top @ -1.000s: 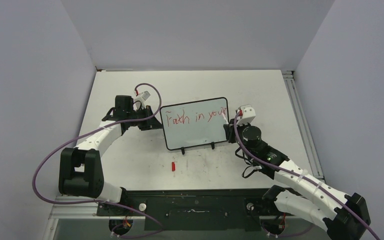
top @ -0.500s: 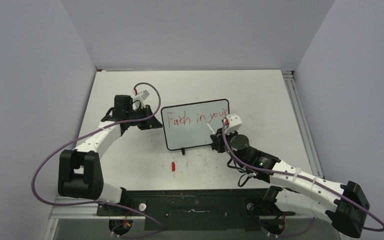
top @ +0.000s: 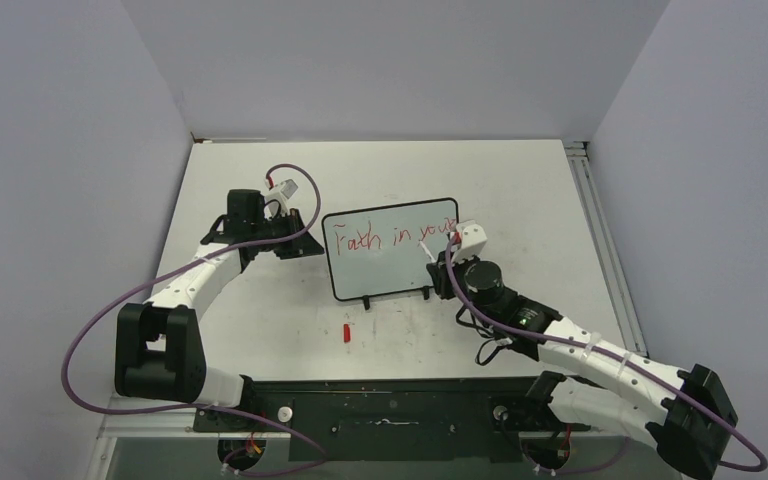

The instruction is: Write a sentence on the whiteboard

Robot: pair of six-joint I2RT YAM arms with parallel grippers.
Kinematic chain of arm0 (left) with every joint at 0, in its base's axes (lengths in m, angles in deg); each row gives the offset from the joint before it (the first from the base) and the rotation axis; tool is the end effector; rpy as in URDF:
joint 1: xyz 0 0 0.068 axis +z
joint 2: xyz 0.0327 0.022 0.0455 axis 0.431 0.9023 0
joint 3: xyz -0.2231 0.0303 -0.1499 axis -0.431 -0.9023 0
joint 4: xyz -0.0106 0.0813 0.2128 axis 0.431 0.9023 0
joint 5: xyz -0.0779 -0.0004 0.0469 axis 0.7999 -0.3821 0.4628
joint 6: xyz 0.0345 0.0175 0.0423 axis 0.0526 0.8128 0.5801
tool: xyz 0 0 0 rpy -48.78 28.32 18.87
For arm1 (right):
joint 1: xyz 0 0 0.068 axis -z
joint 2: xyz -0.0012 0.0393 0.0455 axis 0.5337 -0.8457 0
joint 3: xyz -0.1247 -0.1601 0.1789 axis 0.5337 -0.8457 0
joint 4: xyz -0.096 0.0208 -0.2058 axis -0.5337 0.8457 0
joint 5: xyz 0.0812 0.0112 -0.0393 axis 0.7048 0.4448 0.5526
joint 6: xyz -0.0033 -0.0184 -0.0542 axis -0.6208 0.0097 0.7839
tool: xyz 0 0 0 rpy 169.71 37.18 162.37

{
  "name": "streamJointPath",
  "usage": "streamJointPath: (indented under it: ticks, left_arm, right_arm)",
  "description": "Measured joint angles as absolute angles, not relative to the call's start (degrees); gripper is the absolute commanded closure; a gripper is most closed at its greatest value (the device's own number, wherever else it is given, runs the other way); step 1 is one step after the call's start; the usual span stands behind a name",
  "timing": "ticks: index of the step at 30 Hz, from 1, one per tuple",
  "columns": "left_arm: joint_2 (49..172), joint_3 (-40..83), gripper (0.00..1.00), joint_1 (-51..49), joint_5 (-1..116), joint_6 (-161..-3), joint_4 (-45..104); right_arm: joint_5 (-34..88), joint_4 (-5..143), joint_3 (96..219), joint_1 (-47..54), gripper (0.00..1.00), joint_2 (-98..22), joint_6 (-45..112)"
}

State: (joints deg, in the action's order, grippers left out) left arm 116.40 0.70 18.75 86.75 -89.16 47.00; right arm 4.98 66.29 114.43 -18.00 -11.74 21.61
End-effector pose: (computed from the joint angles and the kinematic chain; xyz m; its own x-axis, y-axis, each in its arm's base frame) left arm 0.2622 -0.0562 0.2448 -0.8347 -0.1593 -0.5272 0.2649 0.7231 -0.6380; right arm 0.1308 0.1410 0.2655 -0.3971 0.0088 -0.9178 -0.4871 0.8455 0.2189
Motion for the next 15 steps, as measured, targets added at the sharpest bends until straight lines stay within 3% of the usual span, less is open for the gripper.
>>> streamJointPath:
  ticks: [15]
  left_arm:
    - [116.33, 0.7, 0.95, 18.75, 86.05, -89.14, 47.0]
  right_arm:
    - [13.3, 66.31, 109.38, -4.21, 0.95, -3.63, 26.07]
